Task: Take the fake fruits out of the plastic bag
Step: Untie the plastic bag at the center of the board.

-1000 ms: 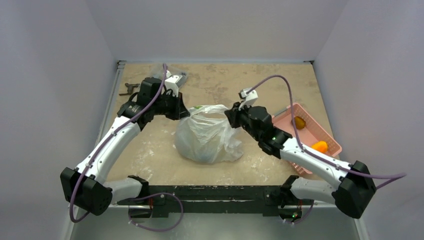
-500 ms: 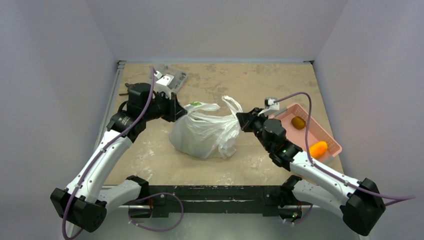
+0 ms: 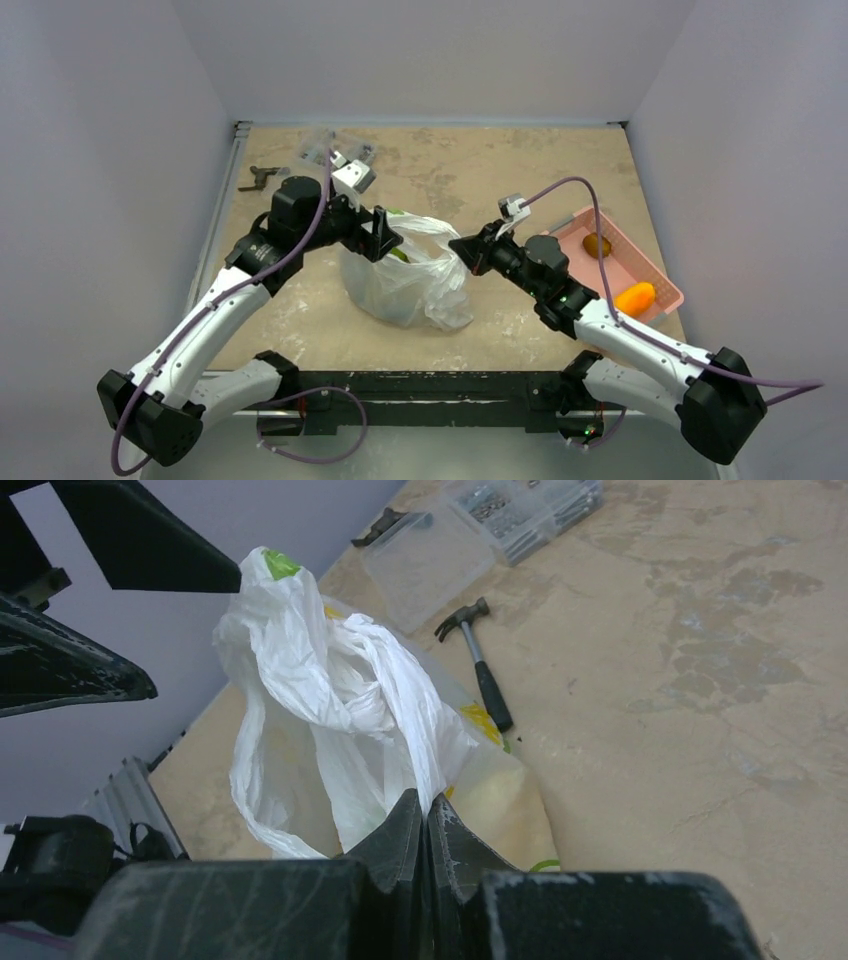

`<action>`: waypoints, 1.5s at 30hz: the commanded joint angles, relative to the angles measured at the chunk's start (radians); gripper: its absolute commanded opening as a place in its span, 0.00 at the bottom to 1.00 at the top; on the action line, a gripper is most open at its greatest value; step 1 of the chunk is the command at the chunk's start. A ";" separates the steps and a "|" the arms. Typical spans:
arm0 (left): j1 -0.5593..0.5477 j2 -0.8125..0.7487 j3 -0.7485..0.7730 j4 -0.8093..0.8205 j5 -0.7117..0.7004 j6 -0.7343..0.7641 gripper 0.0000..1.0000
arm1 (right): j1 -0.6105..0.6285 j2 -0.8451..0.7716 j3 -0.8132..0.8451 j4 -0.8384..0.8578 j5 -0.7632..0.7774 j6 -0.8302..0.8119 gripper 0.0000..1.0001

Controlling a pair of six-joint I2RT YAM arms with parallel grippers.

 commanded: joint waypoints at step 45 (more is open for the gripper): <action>-0.072 -0.220 -0.072 0.251 -0.880 0.004 0.00 | -0.001 -0.154 0.041 -0.138 0.154 -0.007 0.00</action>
